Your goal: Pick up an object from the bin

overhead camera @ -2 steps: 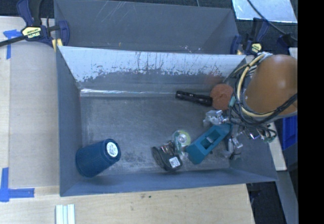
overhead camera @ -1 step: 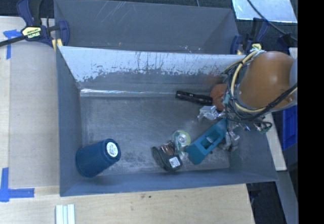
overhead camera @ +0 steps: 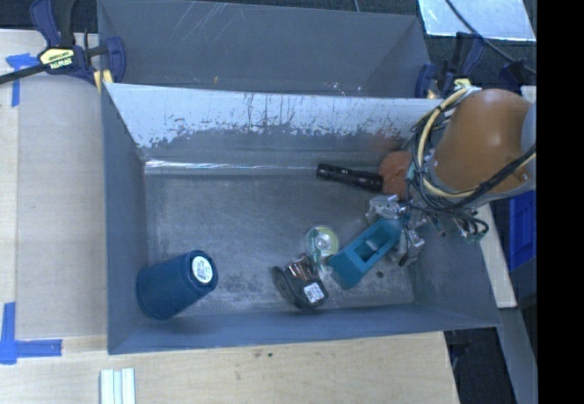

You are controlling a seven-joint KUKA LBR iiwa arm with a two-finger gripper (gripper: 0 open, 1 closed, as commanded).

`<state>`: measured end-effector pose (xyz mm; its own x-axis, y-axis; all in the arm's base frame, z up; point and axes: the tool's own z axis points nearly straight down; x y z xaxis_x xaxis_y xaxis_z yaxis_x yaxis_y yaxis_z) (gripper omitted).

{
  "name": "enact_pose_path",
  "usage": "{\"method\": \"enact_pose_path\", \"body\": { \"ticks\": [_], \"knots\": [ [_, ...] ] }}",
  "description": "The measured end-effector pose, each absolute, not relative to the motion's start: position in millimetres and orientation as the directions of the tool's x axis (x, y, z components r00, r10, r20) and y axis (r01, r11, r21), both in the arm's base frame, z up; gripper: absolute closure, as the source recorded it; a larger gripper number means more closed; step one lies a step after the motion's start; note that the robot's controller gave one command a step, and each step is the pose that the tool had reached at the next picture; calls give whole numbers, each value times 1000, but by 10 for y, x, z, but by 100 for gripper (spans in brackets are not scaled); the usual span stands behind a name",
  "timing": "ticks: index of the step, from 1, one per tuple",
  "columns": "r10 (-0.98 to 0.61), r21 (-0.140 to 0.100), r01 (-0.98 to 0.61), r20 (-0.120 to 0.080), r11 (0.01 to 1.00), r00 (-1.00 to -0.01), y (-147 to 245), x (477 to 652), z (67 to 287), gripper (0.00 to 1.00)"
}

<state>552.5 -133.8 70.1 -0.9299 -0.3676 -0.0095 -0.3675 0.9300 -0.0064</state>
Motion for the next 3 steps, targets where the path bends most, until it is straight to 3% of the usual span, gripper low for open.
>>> {"method": "enact_pose_path", "body": {
  "ticks": [3],
  "knots": [
    [-367, -7, -366, -10, 930, -930, -1340, 5514, 754, 100]
  ]
}}
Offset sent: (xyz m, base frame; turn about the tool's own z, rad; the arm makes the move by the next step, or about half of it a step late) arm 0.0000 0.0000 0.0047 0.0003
